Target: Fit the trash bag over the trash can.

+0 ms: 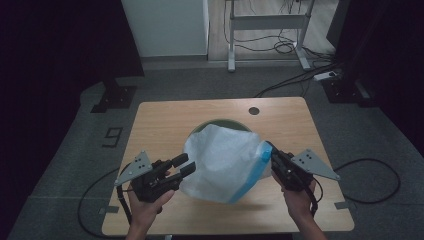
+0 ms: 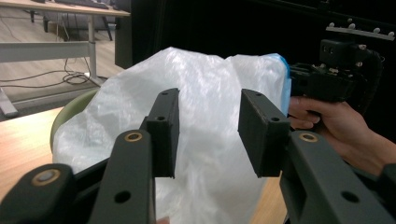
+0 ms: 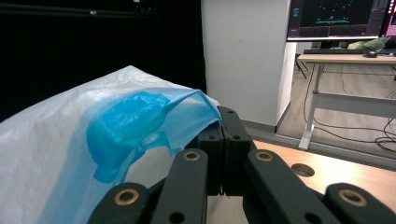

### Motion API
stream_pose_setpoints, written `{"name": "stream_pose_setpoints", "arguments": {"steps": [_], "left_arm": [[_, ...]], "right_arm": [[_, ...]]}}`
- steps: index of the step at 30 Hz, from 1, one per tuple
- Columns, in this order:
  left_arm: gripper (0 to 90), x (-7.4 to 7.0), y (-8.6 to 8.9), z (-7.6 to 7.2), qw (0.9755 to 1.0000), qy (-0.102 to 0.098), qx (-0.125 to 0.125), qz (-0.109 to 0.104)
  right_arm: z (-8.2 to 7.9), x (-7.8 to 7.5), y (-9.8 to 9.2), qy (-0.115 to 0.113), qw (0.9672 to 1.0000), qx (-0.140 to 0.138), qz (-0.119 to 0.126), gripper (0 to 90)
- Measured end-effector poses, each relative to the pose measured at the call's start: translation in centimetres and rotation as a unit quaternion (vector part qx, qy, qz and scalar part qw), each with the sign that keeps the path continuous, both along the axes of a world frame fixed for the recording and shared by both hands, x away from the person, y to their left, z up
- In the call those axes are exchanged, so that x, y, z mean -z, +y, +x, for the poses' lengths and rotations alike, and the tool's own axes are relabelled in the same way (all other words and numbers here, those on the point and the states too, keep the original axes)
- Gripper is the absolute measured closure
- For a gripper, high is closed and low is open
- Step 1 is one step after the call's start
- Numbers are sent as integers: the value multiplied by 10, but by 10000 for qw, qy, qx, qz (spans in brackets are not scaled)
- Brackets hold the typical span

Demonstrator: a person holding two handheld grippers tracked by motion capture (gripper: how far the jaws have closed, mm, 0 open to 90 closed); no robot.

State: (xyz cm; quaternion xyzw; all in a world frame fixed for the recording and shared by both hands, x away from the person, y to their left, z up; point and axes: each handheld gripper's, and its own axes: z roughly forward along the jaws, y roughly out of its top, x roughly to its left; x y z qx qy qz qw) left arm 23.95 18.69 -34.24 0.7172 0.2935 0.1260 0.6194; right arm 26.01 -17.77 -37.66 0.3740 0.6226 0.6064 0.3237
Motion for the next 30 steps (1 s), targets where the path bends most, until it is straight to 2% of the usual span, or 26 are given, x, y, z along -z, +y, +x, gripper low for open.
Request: {"name": "stream_pose_setpoints", "arguments": {"steps": [4,8,11,13,15,17,19,23,26,30], "left_arm": [[494,-1,-14,3,9997,64,183,158],[338,3,-37,7,9974,179,386,587],[301,6,-48,10,9955,176,424,826],[308,7,-54,11,9948,155,352,944],[363,9,-58,13,9942,142,326,1012],[496,10,-61,13,9938,63,315,1060],[642,11,-61,13,9942,23,408,996],[826,10,-58,13,9958,8,455,793],[896,9,-54,15,9969,24,468,625],[897,10,-51,17,9979,3,395,517]], "right_arm": [[0,-2,10,21,9999,-65,-139,874],[2,-6,19,88,9996,-148,-212,873],[3,-7,25,95,9994,-234,-238,873],[3,-8,28,95,9993,-286,-236,873],[2,-9,30,86,9991,-341,-223,873],[2,-10,32,81,9990,-382,-214,873],[1,-10,34,77,9988,-414,-234,866],[1,-9,34,74,9986,-450,-285,838],[1,-6,31,105,9984,-473,-296,814],[0,-3,29,123,9981,-494,-337,715]]}}
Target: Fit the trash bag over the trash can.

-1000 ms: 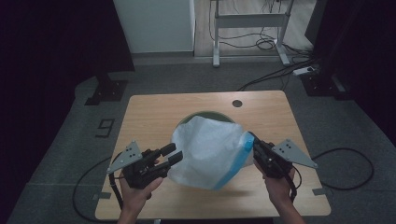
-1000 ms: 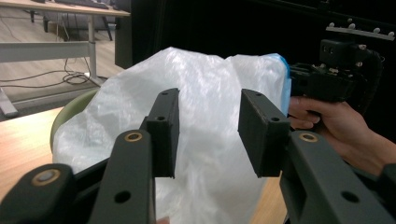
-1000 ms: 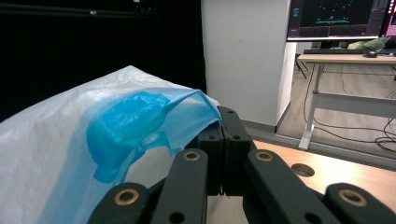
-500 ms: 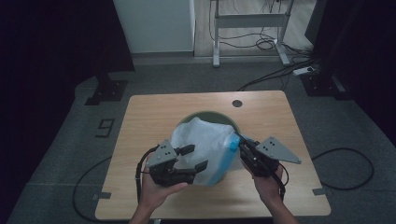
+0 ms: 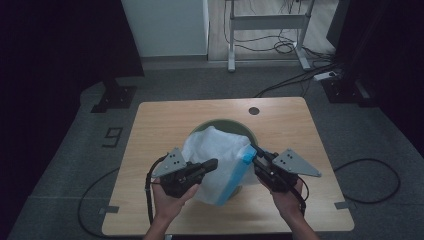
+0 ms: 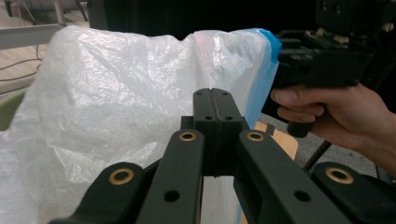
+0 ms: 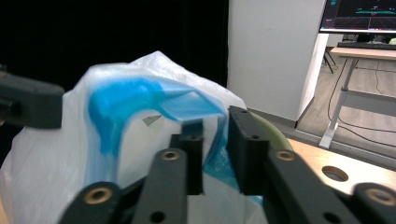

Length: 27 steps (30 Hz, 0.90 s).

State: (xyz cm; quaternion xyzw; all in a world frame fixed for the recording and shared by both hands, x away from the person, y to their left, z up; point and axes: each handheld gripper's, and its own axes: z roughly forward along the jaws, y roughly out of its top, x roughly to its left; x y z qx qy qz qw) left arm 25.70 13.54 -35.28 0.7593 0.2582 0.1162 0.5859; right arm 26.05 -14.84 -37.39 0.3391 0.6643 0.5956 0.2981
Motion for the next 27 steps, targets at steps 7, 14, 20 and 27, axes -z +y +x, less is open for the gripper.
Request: {"name": "stream_pose_setpoints", "arguments": {"steps": [7,14,20,27], "left_arm": [[899,-1,4,2,9998,-19,-95,-198],[899,-2,0,5,9996,37,-91,-259],[899,0,-4,9,9995,113,-149,-270],[899,2,-4,13,9992,176,-193,-305]], "right_arm": [[-13,9,-13,23,10000,50,35,556],[-32,20,-25,-43,9999,84,85,524],[-42,23,-29,-111,9996,189,154,582],[-51,29,-32,-56,9991,331,266,575]]}}
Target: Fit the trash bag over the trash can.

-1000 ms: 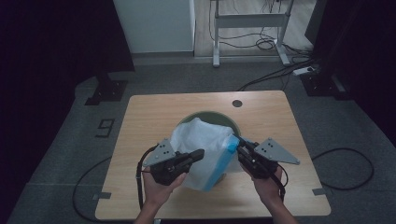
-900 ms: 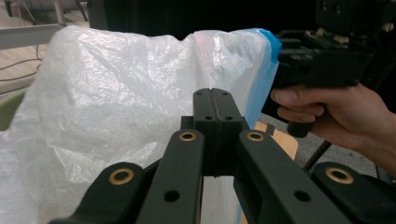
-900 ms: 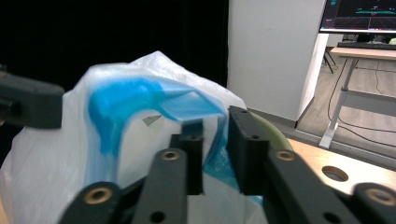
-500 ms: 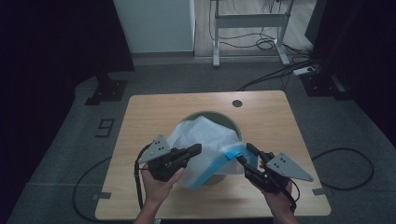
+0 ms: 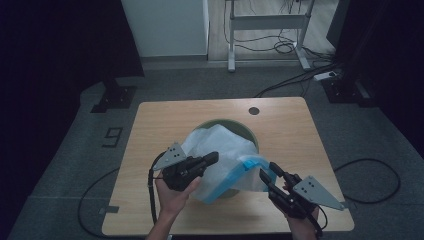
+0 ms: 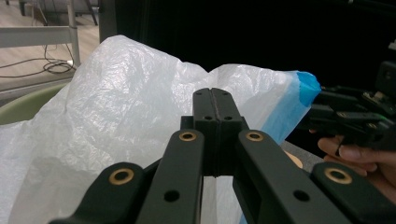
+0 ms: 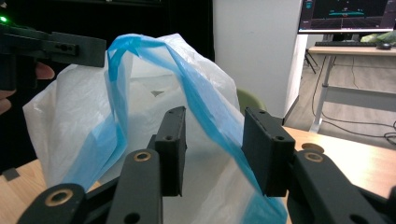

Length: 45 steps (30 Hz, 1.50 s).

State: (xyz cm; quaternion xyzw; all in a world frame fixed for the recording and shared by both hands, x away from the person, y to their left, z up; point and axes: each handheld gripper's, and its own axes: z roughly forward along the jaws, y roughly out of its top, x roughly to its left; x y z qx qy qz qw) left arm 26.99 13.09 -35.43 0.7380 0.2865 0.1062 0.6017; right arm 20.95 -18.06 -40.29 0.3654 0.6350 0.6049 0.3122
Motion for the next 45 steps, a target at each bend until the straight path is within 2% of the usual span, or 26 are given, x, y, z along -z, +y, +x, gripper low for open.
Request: {"name": "stream_pose_setpoints", "arguments": {"steps": [8,13,19,25,31,38,42,45], "left_arm": [[899,0,0,1,10000,31,-4,-7],[899,0,-2,0,10000,35,15,9],[899,1,-1,0,10000,59,46,38],[898,-1,-3,-2,9998,64,164,59],[898,-6,-4,-4,9996,2,188,194],[898,-4,-1,-3,9997,48,177,156],[898,-4,-2,-3,9997,50,184,155],[898,-5,-4,-2,9996,59,223,162]], "right_arm": [[-14,12,-1,19,9999,-115,31,574],[-8,13,0,47,9999,-112,-89,569],[2,6,-1,32,9998,-97,-175,569],[10,-1,6,34,9996,-169,-240,550],[18,-12,14,-108,9991,-97,-403,538],[20,-15,8,-94,9994,16,-344,533],[21,-16,10,-121,9991,-190,-347,587],[23,-17,14,-121,9987,-277,-404,727]]}}
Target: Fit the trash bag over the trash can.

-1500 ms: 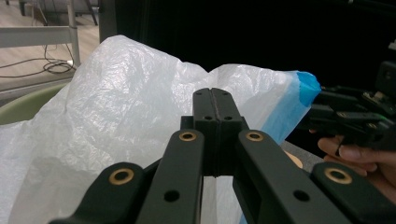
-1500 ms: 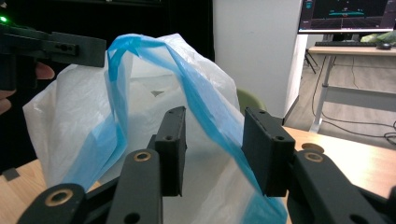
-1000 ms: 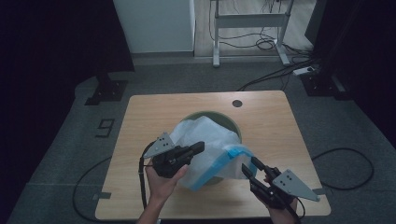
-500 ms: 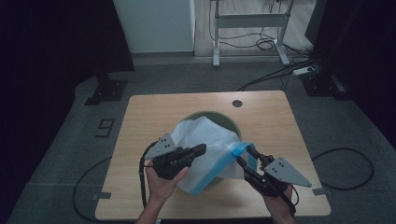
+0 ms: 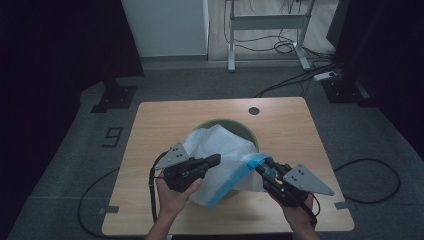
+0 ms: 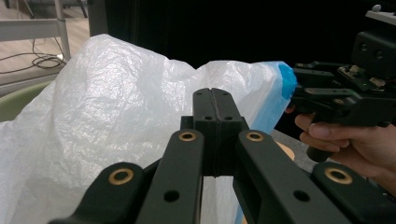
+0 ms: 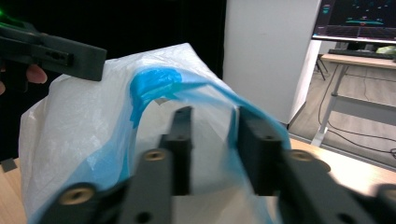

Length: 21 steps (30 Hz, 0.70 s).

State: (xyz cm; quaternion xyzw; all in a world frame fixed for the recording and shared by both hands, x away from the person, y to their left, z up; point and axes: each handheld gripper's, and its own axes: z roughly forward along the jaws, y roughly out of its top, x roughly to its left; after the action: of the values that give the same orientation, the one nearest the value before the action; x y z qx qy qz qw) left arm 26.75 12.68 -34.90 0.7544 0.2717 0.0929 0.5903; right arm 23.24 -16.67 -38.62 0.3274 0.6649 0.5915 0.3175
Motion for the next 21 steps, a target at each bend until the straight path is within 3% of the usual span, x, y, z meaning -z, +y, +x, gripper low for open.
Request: {"name": "stream_pose_setpoints", "arguments": {"steps": [2,5,9,12,13,17,19,21], "left_arm": [[876,-1,-1,0,10000,35,57,-12],[702,-3,-4,-1,10000,-11,44,74],[505,-6,-7,-2,9998,-131,74,141],[389,-3,-15,-1,9988,-135,189,426],[350,-3,-15,-1,9988,-135,189,426],[332,3,-21,2,9977,-73,146,665],[366,6,-22,3,9971,-93,90,746],[455,9,-22,4,9963,-141,11,846]], "right_arm": [[2,1,1,16,10000,28,-4,821],[6,2,2,73,9999,14,77,882],[10,4,1,164,9997,36,174,888],[11,5,1,221,9995,0,244,889],[11,5,1,221,9995,0,244,889],[12,5,3,248,9992,-49,305,889],[12,6,3,260,9990,-82,352,889],[11,6,4,255,9989,-108,375,890]]}}
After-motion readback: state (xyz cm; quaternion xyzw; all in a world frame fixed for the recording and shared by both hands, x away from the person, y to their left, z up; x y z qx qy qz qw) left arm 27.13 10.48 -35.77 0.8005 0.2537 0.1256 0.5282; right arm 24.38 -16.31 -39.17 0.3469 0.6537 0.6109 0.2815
